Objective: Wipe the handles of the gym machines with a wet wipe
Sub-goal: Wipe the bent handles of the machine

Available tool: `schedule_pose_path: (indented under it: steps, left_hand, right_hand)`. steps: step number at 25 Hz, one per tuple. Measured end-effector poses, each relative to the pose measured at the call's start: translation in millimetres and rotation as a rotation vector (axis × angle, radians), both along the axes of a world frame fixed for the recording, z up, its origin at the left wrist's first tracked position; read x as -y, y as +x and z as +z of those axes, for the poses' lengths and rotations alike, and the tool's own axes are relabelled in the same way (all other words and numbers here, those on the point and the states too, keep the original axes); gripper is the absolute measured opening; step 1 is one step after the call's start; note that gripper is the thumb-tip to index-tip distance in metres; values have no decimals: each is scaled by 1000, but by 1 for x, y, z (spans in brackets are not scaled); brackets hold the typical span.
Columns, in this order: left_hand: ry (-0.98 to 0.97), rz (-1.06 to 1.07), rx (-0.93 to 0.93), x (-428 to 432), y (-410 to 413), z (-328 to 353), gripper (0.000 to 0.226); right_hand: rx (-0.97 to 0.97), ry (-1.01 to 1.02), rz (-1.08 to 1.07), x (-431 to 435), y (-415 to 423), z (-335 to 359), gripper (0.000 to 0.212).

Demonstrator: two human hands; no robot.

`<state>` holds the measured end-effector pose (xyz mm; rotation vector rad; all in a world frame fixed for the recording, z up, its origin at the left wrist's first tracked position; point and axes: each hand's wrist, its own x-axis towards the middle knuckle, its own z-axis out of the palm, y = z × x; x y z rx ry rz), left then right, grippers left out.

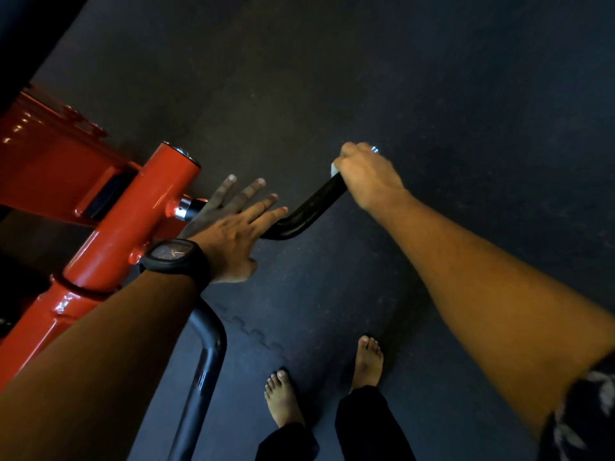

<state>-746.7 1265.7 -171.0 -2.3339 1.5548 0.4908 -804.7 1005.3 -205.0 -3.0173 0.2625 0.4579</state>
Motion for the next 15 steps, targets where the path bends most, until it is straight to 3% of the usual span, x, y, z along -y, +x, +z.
schedule_pose_path:
  steps: [6, 10, 15]
  left_hand:
    - [-35, -15, 21, -3, 0, -5, 108]
    - [-52, -29, 23, -4, 1, -6, 109]
    - [-39, -13, 18, -1, 2, -2, 107]
  right_hand:
    - [476, 402, -787, -45, -26, -16, 50]
    - [415, 638, -1276, -53, -7, -11, 50]
    - [412, 832, -1436, -89, -17, -12, 35]
